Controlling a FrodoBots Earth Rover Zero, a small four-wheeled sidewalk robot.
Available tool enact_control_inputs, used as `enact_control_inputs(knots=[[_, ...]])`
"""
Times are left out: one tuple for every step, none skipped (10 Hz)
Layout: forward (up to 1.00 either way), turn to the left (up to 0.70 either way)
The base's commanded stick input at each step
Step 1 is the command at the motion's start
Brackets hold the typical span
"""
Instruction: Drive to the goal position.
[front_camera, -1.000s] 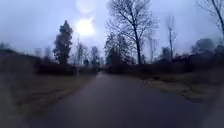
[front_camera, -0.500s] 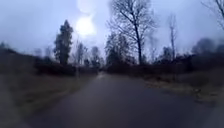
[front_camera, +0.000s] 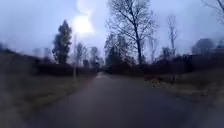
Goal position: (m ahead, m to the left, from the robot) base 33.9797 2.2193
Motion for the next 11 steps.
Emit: enact_control_inputs(knots=[[0.70, 0.02], [0.70, 0.00], [0.70, 0.00], [0.70, 0.00], [0.70, 0.00], [0.70, 0.00], [0.70, 0.00], [0.70, 0.00], [0.70, 0.00], [0.70, 0.00], [0.70, 0.00]])
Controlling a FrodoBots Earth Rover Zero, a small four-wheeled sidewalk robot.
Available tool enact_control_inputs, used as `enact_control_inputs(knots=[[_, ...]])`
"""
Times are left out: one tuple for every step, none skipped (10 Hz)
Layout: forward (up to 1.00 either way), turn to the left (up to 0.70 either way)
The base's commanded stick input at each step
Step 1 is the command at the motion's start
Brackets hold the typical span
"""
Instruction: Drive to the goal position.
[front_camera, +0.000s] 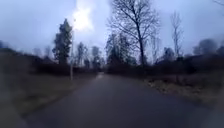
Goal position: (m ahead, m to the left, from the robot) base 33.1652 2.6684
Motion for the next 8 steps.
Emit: enact_control_inputs(knots=[[0.70, 0.00], [0.70, 0.00], [0.70, 0.02], [0.70, 0.10], [0.70, 0.13], [0.70, 0.12], [0.70, 0.01], [0.70, 0.00]])
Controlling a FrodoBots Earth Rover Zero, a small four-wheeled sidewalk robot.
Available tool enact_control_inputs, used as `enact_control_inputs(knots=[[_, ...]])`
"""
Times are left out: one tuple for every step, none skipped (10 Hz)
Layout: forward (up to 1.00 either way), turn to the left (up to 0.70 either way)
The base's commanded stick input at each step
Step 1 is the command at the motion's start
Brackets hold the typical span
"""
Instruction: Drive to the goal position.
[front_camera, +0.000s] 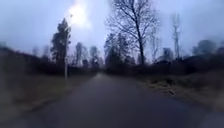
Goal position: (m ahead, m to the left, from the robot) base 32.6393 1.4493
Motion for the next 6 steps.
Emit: enact_control_inputs(knots=[[0.70, 0.00], [0.70, 0.00], [0.70, 0.00], [0.70, 0.00], [0.70, 0.00], [0.70, 0.00]])
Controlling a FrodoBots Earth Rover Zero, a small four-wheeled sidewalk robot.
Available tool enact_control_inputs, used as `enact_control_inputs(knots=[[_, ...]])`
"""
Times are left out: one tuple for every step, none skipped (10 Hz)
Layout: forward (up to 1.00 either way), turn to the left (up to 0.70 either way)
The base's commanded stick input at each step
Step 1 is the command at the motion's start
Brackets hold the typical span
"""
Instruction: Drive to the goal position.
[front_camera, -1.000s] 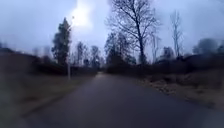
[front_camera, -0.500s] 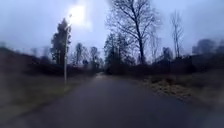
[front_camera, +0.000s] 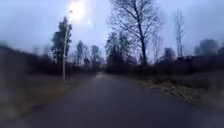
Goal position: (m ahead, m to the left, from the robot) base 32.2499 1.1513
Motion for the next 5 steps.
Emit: enact_control_inputs(knots=[[0.70, 0.00], [0.70, 0.00], [0.70, 0.00], [0.70, 0.00], [0.70, 0.00]])
